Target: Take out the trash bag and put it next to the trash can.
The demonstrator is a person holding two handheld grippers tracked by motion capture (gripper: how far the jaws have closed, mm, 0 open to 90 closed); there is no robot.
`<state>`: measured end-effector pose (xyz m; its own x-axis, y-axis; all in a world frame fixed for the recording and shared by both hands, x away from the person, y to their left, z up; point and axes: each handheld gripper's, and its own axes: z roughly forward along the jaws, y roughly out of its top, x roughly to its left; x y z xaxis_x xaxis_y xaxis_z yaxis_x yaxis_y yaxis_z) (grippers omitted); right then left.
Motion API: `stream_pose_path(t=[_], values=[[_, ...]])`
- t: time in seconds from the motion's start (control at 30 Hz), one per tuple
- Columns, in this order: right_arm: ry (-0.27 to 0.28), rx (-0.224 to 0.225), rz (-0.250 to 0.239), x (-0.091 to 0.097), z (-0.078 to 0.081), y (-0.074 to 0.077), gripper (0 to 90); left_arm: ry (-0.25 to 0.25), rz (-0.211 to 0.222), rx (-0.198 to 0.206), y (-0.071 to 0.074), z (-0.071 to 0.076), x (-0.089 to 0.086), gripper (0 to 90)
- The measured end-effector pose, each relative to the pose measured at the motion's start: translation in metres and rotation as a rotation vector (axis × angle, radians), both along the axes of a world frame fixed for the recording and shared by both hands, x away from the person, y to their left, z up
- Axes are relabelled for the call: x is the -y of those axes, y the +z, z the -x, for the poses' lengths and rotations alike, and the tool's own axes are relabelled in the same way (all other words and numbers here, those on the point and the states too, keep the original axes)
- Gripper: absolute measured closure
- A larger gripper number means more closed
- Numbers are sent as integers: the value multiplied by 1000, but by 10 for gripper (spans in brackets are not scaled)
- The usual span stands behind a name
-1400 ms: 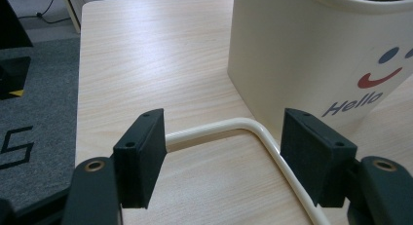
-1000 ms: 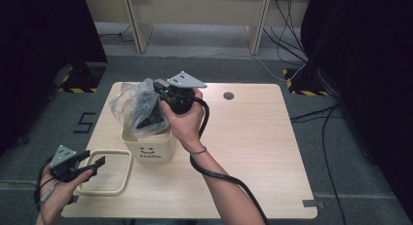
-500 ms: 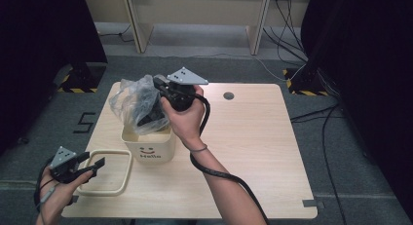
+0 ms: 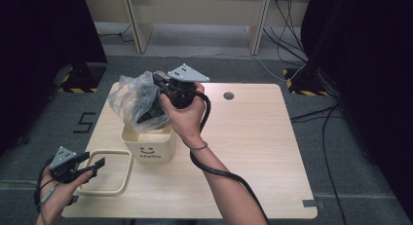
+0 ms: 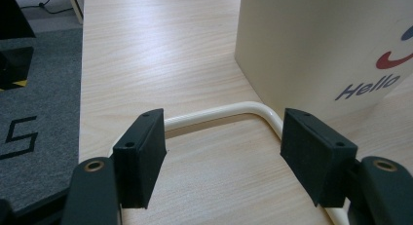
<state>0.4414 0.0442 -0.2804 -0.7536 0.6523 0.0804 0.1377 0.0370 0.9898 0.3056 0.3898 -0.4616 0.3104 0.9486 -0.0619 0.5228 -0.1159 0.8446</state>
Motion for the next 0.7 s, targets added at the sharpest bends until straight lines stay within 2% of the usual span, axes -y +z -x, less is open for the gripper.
stream_pose_path(t=[0.7], values=[[-4,30,-19,1,1,15,900,2,2,-4,-1,0,-1,324]])
